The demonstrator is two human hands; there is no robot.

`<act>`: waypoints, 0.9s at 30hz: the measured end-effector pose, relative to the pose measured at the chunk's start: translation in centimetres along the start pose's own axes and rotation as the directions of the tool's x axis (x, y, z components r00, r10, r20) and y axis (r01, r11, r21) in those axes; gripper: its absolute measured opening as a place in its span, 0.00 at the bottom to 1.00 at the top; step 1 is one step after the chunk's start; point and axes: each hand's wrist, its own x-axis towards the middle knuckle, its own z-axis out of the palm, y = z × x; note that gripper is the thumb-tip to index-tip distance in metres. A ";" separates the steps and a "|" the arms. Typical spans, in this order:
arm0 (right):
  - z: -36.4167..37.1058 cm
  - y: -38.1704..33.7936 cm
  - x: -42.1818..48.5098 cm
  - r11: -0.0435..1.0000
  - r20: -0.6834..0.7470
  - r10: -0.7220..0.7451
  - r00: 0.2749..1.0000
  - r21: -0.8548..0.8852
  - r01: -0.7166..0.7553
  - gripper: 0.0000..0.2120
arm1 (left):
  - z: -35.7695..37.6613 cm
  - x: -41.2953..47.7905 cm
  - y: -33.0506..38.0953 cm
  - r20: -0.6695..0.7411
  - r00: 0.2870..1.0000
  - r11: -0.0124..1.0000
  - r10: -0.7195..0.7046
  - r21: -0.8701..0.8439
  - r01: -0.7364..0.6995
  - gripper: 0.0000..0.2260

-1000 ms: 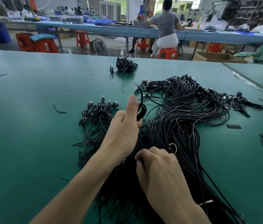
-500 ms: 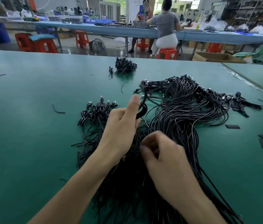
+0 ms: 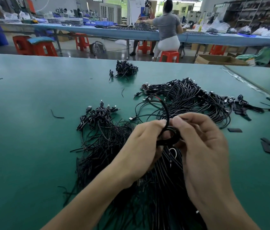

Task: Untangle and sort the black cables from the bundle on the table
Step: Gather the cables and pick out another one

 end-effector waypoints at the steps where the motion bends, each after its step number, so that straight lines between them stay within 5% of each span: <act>1: 0.1 -0.1 -0.1 1.000 0.018 0.004 1.000 -0.004 -0.004 0.09 | 0.1 0.0 -0.1 -0.023 1.000 1.000 0.006 -0.022 -0.007 0.23; 6: -0.2 -0.1 0.0 0.993 0.125 0.086 0.989 -0.087 -0.075 0.07 | -0.1 0.2 0.3 -0.060 0.996 0.990 0.069 -0.123 -0.076 0.14; 13: -0.7 0.2 0.2 0.945 0.275 0.017 0.961 -0.318 0.075 0.07 | -0.1 0.4 0.3 -0.208 0.970 0.987 0.123 -0.077 -0.142 0.25; 15: -1.0 0.3 0.3 0.840 0.290 -0.115 0.950 -0.482 0.249 0.08 | -0.3 0.8 0.0 -0.277 0.952 0.991 0.131 0.026 -0.129 0.26; 18: -1.3 0.2 0.2 0.548 0.463 -0.275 0.843 -0.645 0.533 0.05 | -0.7 1.2 -0.8 -0.261 0.957 0.983 0.130 0.161 -0.090 0.28; 22: -1.6 -0.4 0.1 0.308 0.601 -0.294 0.744 -0.677 0.668 0.05 | -1.2 1.1 -1.3 -0.125 0.992 0.984 0.013 0.176 0.009 0.25; 27: -1.7 -1.3 0.3 0.469 0.604 -0.235 0.762 -0.616 0.633 0.07 | -0.9 0.4 -0.6 0.096 0.983 0.987 -0.158 0.059 0.152 0.30</act>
